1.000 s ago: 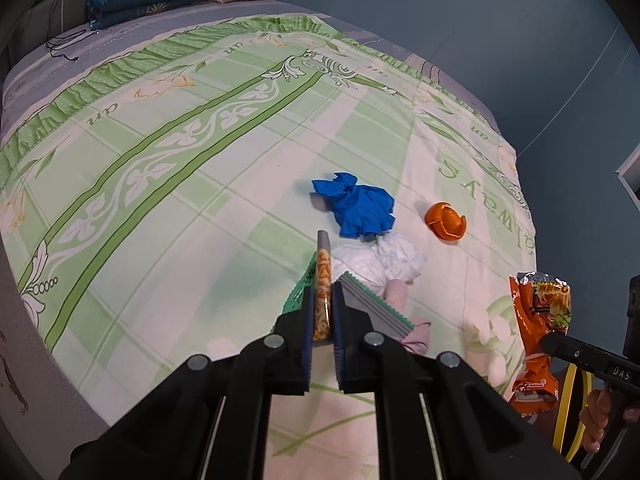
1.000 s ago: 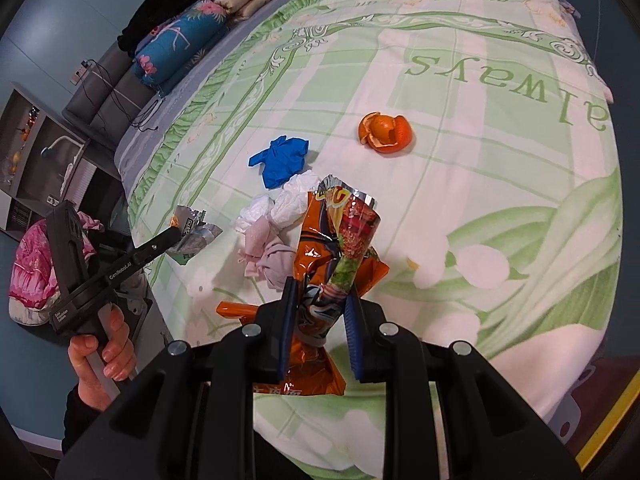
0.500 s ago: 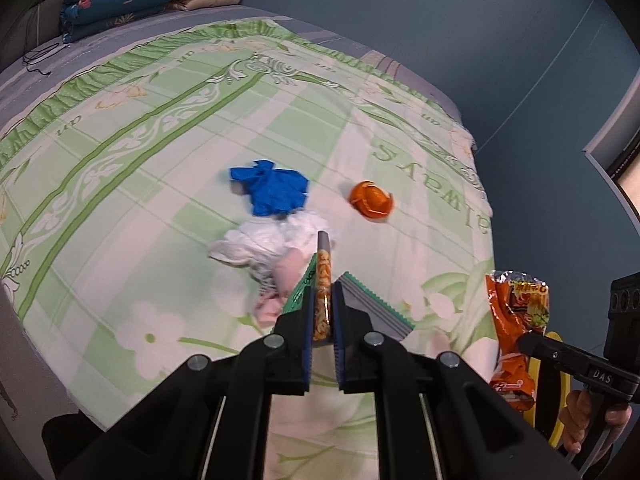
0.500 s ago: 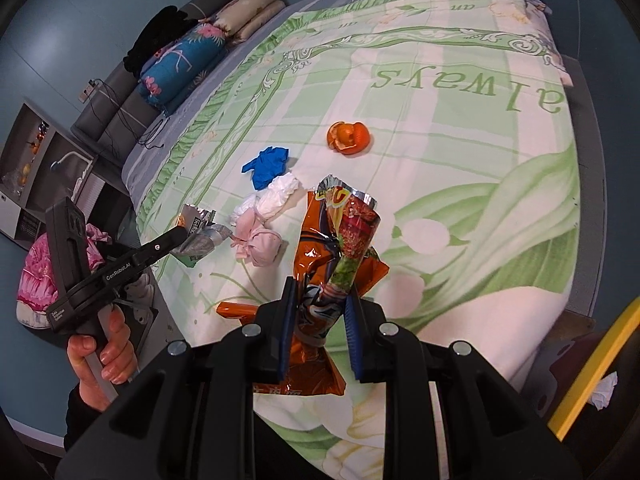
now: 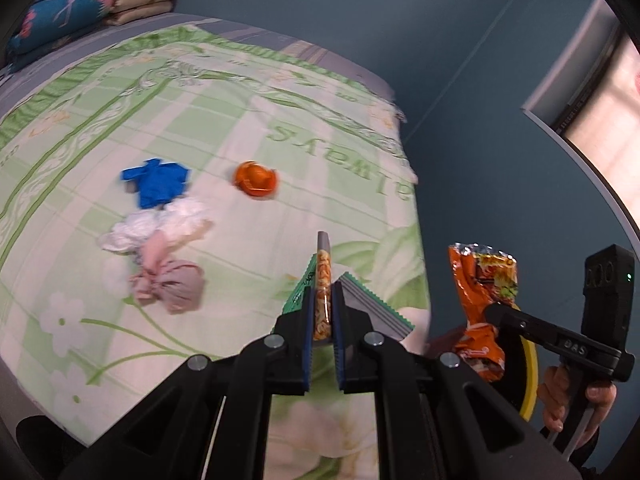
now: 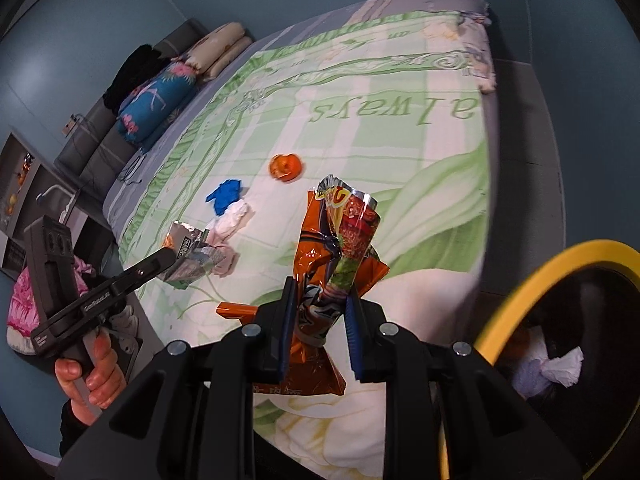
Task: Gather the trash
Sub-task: 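Carry green packet and orange chip bag with both tools over the yellow bin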
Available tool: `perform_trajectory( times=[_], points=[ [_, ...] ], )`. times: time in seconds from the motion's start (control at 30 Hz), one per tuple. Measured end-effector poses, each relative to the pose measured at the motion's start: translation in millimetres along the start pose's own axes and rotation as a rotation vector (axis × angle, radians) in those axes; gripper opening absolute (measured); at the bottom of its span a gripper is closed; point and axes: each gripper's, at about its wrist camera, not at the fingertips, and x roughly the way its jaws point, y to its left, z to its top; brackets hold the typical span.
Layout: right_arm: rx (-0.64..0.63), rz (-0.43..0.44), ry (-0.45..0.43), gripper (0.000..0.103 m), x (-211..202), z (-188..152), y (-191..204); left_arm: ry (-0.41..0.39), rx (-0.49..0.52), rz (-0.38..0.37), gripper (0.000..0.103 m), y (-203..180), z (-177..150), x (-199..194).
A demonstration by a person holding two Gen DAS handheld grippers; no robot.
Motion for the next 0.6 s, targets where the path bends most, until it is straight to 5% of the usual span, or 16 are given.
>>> perform_trajectory(
  times=[0.6],
  points=[
    [0.180, -0.229, -0.200, 0.022, -99.7, -17.0, -104.2, 0.141, 0.253, -0.214, 0.008, -152.7, -33.0, 39.5]
  ],
)
